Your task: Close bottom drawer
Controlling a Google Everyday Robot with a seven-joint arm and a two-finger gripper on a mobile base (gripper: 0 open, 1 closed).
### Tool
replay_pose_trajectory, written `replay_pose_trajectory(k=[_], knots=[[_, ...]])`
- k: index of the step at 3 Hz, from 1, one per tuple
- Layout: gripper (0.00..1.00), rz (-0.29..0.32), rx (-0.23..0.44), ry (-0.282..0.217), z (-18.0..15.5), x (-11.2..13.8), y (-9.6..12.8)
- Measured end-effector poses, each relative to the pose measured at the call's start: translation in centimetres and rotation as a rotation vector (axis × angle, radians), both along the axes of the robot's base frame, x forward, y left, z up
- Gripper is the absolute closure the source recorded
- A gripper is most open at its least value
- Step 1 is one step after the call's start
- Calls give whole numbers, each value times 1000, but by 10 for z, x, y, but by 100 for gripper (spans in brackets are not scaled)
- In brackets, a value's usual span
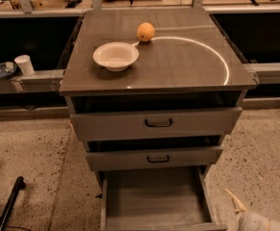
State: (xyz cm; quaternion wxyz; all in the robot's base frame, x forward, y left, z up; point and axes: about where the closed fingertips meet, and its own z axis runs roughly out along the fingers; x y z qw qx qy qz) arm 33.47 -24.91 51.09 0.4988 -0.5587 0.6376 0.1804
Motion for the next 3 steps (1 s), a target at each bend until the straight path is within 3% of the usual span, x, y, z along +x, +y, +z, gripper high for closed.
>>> replay_pose_trajectory(k=[1, 2, 3], knots=[[0, 6, -110, -100, -43, 13, -9], [0, 46, -118, -103, -47, 13, -3], [16, 129, -135, 9, -81, 6, 12]])
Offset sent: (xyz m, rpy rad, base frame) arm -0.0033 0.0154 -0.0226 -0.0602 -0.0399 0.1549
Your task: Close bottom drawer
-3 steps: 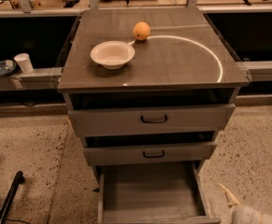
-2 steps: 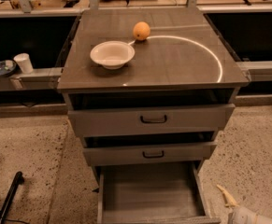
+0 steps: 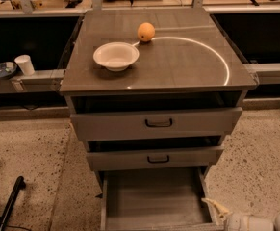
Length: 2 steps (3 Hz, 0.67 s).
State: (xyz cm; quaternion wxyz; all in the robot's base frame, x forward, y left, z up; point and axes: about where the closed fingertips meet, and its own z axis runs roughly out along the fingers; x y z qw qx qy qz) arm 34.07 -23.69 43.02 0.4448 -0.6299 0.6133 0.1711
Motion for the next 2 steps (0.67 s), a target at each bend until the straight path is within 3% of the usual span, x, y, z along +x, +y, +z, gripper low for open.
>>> replay_pose_trajectory(k=[1, 2], knots=[[47, 39, -103, 147, -84, -4, -4], [71, 37, -151, 210, -125, -7, -14]])
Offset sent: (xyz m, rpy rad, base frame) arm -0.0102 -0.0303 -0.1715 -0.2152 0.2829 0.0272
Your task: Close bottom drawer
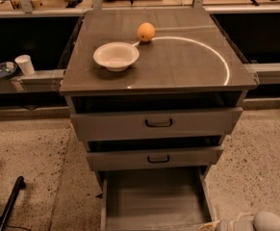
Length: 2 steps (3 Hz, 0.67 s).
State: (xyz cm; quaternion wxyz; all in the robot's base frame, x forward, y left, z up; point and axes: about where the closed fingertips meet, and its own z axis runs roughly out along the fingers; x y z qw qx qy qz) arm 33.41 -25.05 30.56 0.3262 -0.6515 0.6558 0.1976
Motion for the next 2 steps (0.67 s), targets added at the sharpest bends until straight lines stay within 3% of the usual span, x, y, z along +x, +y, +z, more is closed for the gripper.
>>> replay_pose_trajectory(k=[1, 2], knots=[[94, 2, -50, 55, -46, -10, -12], [100, -19, -86, 77, -87, -23, -21]])
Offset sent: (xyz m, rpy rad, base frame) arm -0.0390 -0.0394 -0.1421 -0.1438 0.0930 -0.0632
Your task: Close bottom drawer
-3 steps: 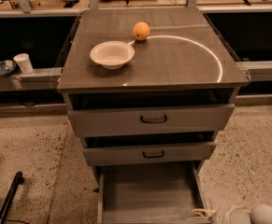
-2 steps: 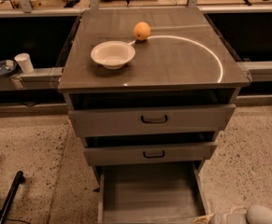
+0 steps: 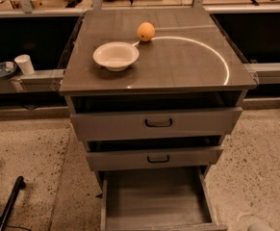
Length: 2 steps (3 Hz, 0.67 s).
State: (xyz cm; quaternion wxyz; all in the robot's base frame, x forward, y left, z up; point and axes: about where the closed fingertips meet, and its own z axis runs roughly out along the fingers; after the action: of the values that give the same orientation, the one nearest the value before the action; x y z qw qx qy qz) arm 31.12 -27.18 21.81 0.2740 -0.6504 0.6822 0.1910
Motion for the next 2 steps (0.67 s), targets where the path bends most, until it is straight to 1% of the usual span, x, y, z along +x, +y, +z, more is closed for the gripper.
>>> replay_pose_trajectory(k=[1, 2], knots=[[100, -27, -5, 6, -33, -12, 0], [100, -48, 11, -9, -57, -10, 13]])
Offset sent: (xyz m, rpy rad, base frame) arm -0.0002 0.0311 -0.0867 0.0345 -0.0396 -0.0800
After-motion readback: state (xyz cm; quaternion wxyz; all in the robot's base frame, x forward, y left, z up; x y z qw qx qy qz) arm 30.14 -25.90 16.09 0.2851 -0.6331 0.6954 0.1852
